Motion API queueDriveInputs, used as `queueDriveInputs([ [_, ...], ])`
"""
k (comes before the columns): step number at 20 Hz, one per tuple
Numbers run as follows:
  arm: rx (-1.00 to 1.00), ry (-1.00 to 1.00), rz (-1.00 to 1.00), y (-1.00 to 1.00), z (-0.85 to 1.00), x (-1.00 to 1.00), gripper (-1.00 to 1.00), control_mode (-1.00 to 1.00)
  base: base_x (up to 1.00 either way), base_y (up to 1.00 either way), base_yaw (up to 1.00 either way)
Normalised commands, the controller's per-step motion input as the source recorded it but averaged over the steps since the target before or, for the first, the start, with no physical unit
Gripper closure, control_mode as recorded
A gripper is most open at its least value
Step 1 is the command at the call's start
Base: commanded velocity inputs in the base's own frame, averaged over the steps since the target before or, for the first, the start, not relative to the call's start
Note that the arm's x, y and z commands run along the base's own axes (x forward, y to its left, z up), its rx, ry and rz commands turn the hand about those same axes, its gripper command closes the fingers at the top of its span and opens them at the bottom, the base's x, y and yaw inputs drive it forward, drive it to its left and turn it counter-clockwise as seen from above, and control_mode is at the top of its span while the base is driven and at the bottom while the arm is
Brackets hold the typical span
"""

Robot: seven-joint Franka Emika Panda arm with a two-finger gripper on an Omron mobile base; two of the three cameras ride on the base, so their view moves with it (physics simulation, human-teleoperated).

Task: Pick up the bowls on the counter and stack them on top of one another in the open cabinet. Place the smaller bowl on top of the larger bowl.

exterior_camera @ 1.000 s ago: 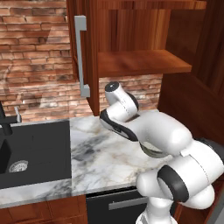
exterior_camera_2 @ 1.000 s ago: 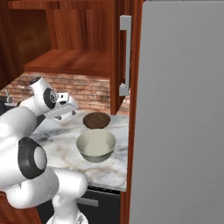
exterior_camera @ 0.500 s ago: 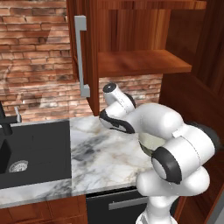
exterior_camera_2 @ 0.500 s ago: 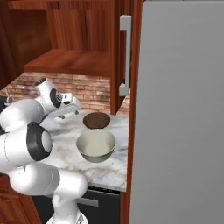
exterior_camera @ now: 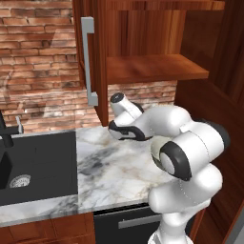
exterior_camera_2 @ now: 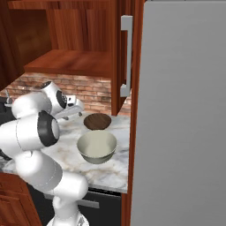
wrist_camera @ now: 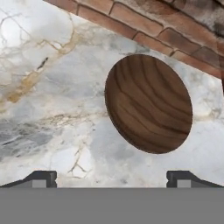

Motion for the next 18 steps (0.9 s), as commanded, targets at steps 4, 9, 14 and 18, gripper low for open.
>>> queueDriveInputs([
  [4, 0.00, 0.00, -0.03, 0.00, -0.18, 0.26, -1.00, -1.00, 0.00, 0.00, 0.00],
  [9, 0.00, 0.00, -0.05, 0.00, -0.13, 0.26, -1.00, -1.00, 0.00, 0.00, 0.00],
  [14, 0.00, 0.00, -0.06, 0.00, -0.14, 0.28, -1.00, -1.00, 0.00, 0.00, 0.00],
  [18, 0.00, 0.00, -0.05, 0.00, -0.18, 0.23, -1.00, -1.00, 0.00, 0.00, 0.00],
])
